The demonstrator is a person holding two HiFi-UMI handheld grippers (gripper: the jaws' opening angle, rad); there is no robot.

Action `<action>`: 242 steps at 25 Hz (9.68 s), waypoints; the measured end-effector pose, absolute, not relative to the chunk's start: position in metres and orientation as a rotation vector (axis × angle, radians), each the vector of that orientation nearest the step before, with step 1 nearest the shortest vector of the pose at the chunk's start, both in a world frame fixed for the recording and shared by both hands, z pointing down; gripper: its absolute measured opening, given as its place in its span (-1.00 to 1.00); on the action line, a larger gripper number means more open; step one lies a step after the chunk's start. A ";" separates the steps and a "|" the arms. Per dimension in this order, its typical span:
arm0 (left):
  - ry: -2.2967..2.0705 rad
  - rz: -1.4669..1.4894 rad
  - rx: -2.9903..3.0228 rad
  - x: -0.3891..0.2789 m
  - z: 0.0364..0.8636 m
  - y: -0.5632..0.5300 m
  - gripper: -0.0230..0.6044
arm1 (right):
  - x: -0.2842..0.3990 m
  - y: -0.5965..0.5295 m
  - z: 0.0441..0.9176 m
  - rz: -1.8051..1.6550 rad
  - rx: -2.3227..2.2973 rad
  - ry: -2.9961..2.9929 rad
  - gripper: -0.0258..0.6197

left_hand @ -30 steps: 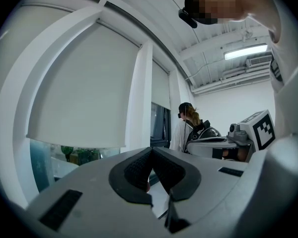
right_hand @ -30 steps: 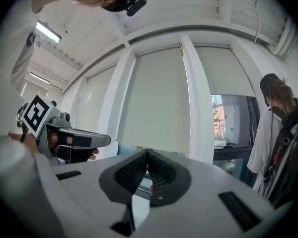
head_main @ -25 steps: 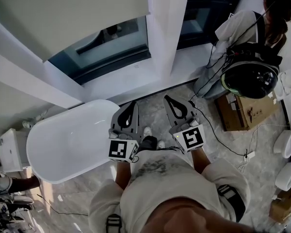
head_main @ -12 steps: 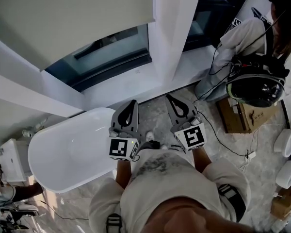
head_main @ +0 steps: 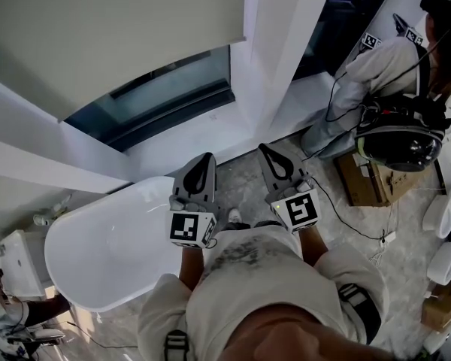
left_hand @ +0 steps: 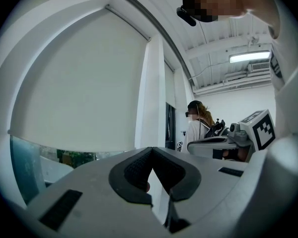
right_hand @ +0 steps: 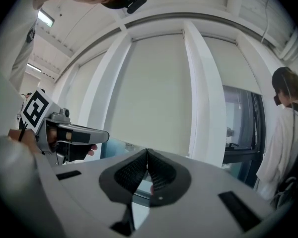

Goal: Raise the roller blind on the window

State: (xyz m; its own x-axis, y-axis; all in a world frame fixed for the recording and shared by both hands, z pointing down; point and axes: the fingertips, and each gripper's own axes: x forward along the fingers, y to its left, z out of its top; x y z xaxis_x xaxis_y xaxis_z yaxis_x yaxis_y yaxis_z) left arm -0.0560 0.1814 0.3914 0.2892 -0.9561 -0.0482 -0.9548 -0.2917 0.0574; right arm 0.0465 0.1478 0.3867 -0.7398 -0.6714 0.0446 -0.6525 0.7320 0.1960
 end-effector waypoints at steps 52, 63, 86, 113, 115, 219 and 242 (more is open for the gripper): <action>-1.779 -0.113 2.552 -0.036 0.382 -0.050 -0.90 | 0.041 -0.058 0.385 -0.192 0.997 -2.876 -0.73; -1.635 -0.066 2.649 -0.044 0.399 -0.103 -0.90 | 0.025 -0.094 0.397 -0.162 1.114 -2.811 -0.73; -1.327 -0.092 2.818 -0.030 0.392 -0.161 -0.84 | 0.020 -0.113 0.407 -0.126 1.271 -2.656 -0.73; -1.233 -0.041 2.865 0.000 0.405 -0.230 -0.59 | 0.045 -0.119 0.412 -0.112 1.391 -2.573 -0.73; -1.213 -0.037 2.863 0.003 0.407 -0.231 -0.59 | 0.047 -0.118 0.411 -0.114 1.396 -2.567 -0.73; -1.191 0.053 2.606 -0.018 0.550 -0.122 -0.90 | -0.037 -0.127 0.349 -0.130 1.004 -2.964 -0.73; -1.148 0.136 2.524 -0.018 0.623 -0.116 -0.90 | -0.032 -0.118 0.425 0.015 0.968 -2.860 -0.73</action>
